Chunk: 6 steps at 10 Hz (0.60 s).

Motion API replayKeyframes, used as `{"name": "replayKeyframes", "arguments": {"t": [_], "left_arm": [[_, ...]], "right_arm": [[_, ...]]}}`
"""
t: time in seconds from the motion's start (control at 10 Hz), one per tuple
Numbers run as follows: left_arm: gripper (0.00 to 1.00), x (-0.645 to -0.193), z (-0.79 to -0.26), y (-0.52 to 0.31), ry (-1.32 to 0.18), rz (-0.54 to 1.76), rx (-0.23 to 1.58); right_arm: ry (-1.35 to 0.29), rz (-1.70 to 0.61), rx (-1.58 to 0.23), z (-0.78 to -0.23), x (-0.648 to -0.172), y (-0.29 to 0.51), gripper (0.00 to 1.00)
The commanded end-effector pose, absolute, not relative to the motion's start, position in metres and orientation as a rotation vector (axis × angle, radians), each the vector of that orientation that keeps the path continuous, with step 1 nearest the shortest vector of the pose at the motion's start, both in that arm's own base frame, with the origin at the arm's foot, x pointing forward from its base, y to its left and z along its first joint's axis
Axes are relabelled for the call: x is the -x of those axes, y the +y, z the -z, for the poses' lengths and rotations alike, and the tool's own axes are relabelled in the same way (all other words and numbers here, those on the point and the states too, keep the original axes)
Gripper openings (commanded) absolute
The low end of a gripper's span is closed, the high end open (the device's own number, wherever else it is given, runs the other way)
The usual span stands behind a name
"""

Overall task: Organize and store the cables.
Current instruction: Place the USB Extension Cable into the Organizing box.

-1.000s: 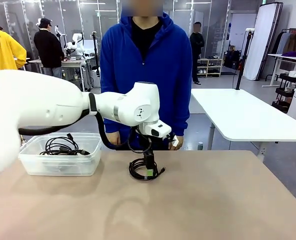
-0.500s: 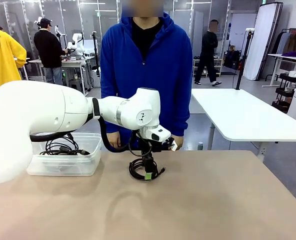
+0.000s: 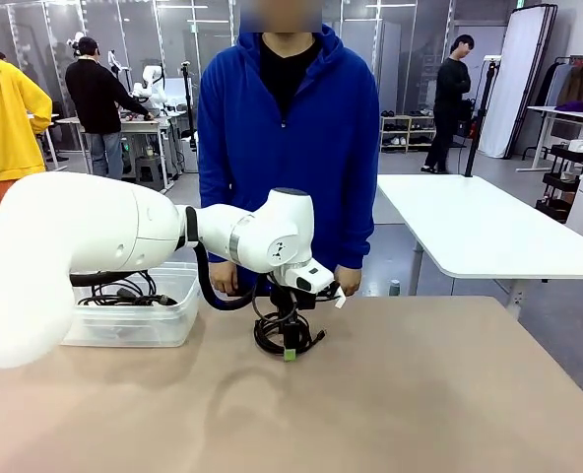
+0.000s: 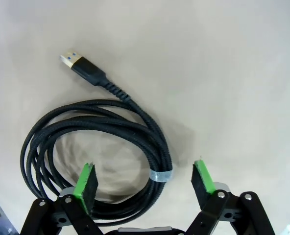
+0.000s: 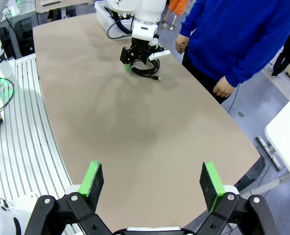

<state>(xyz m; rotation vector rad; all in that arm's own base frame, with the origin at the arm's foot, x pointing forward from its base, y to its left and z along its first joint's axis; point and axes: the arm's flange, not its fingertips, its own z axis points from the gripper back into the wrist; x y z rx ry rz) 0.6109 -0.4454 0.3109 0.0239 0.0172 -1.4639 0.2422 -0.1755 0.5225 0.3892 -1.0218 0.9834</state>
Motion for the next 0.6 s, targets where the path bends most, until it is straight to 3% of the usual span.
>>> {"name": "replayKeyframes", "arguments": {"t": [0.0,0.1,0.2,0.3,0.5], "left_arm": [[0.41,-0.6028,-0.3091,-0.4404,0.0,1.466,-0.072],[0.0,-0.6029,-0.3064,-0.4408,-0.012,1.475,-0.079],[0.36,-0.6041,-0.3062,-0.4416,-0.029,1.472,-0.079],[0.0,-0.6027,-0.3065,-0.4409,-0.032,1.465,-0.081],[0.0,-0.6022,-0.311,-0.4411,-0.021,1.472,-0.053]], "right_arm": [[-1.03,-0.996,-0.387,-0.5223,-0.241,-0.1762,1.0],[-1.03,-0.996,-0.387,-0.5223,-0.241,-0.1762,1.0],[-1.03,-0.996,-0.387,-0.5223,-0.241,-0.1762,1.0],[-1.03,-0.996,-0.387,-0.5223,-0.241,-0.1762,1.0],[-1.03,-0.996,-0.387,-0.5223,-0.241,-0.1762,1.0]]}}
